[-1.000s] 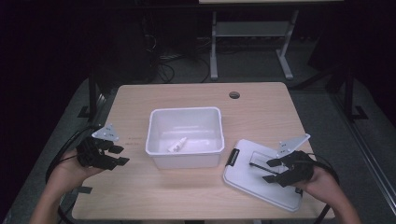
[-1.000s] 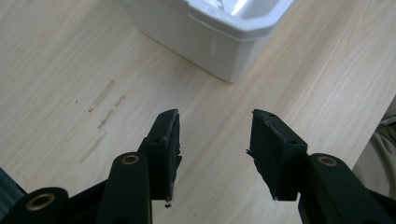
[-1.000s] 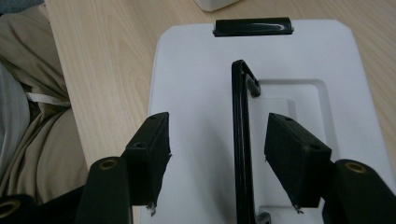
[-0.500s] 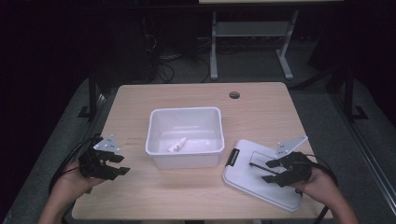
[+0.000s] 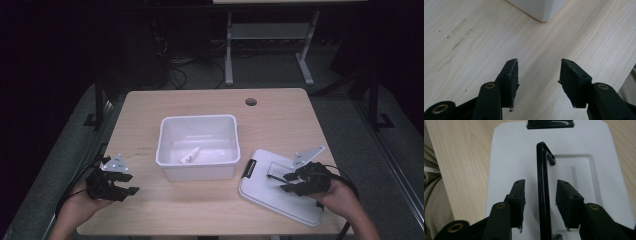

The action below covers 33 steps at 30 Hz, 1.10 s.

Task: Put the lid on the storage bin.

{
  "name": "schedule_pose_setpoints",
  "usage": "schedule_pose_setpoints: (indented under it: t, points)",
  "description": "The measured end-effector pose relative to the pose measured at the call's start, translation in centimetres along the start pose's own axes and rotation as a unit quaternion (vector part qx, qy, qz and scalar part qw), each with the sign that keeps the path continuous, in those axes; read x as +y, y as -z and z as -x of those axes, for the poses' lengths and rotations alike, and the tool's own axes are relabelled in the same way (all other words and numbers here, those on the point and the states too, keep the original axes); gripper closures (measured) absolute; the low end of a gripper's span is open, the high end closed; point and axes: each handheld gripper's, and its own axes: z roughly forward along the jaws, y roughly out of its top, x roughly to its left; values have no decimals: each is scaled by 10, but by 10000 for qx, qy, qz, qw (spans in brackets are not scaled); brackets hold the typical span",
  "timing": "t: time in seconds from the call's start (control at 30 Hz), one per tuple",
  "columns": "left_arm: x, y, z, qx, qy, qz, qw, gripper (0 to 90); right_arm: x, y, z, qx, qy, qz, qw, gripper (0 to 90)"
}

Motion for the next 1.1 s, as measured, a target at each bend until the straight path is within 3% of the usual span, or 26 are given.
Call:
schedule_pose_setpoints:
  t: [0.17,0.37,0.8,1.1]
  points:
    - [-4,-11,3,-65,71,51,9999,470,0,-2,1,-28,91,-59,9999,710]
    - [-7,-25,7,-121,15,26,9999,475,1,-5,2,-94,224,-140,9996,787]
    - [-11,-33,17,-103,-49,27,9999,442,5,-3,6,-272,260,-225,9990,821]
    - [-14,-34,21,-108,-60,147,9998,430,7,-2,11,-218,254,-314,9989,836]
